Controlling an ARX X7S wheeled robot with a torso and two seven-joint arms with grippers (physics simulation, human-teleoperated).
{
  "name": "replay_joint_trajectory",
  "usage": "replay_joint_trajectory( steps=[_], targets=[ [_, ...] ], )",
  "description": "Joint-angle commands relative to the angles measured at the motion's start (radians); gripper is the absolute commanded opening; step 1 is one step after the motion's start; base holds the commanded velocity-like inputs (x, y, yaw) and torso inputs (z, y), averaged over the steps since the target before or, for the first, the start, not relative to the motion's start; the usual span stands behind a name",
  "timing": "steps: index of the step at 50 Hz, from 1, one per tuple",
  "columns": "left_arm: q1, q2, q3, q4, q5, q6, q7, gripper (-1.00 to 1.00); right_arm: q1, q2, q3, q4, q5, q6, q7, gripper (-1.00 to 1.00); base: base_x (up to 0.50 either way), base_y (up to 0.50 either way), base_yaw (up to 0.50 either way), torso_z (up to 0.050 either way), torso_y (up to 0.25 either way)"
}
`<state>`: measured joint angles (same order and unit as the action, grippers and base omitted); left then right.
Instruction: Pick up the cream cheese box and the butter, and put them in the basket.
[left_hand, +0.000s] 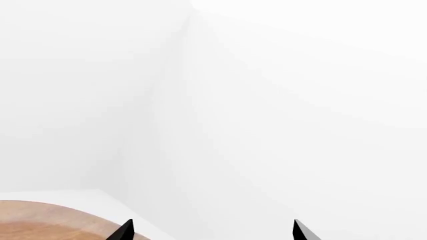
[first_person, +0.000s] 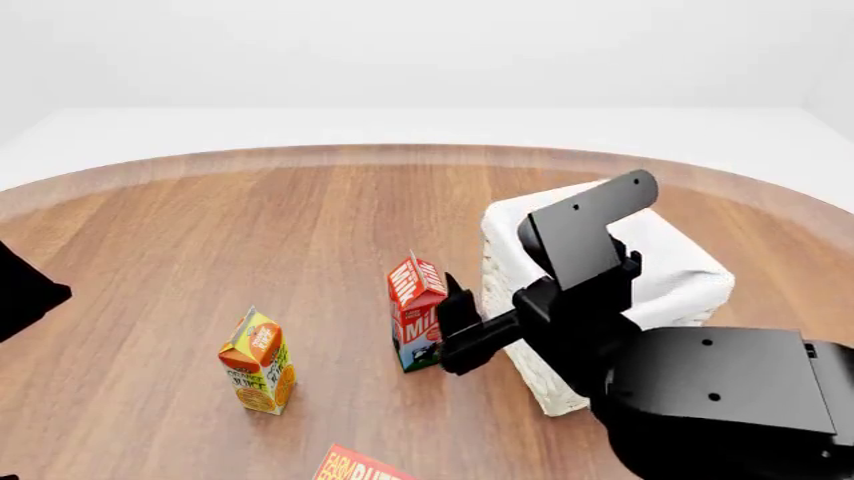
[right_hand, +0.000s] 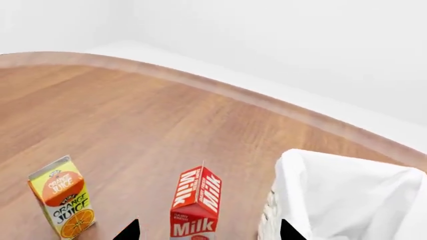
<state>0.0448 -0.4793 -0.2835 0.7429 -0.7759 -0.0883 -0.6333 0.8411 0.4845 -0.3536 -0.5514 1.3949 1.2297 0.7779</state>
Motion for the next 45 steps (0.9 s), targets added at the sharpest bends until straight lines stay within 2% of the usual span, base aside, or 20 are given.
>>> replay_joint_trajectory(
  steps=[1,24,45],
  targets=[
    [0.001,-0.001,0.002,-0.001,0.000,0.003,-0.001,1.00,-0.046,0.021,-0.006,-0.042,0.028,-0.004,-0.002,1.00,0.00,0.00,0.00,0.000,0.000],
    [0.003,-0.005,0.004,-0.001,0.000,0.006,-0.004,1.00,-0.082,0.046,0.007,-0.101,0.154,-0.029,-0.046,1.00,0.00,0.00,0.00,0.000,0.000],
    [-0.002,-0.010,0.008,0.000,-0.002,0.004,-0.012,1.00,-0.063,0.075,0.018,-0.138,0.255,-0.046,-0.019,1.00,0.00,0.00,0.00,0.000,0.000]
  ],
)
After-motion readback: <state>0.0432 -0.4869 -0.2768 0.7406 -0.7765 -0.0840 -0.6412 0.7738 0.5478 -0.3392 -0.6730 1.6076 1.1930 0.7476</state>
